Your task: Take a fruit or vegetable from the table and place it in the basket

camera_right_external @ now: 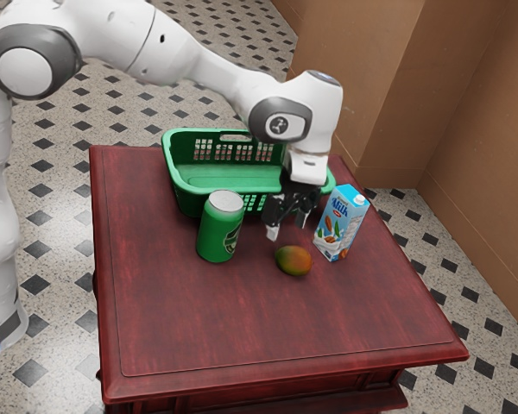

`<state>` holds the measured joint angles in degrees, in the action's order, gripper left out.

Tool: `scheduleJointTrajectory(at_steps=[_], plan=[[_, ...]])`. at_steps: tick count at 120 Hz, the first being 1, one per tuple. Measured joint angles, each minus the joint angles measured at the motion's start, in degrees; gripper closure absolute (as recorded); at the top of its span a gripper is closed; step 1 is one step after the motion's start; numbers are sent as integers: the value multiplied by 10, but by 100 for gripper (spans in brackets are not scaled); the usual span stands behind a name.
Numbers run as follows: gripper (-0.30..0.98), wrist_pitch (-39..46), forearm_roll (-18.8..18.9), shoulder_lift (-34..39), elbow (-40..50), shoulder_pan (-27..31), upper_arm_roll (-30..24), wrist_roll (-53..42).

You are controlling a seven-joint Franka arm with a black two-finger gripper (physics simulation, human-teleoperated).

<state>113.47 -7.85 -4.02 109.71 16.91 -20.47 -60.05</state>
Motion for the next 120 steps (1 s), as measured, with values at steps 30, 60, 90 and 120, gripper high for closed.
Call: scheduleJointTrajectory(at_steps=[30,60,90,120], plan=[[0,9,0,-7,0,-26,0,3],[0,14,0,-11,4,-31,0,5],[0,20,0,-14,12,-37,0,8],[0,25,0,-15,12,-46,0,11]])
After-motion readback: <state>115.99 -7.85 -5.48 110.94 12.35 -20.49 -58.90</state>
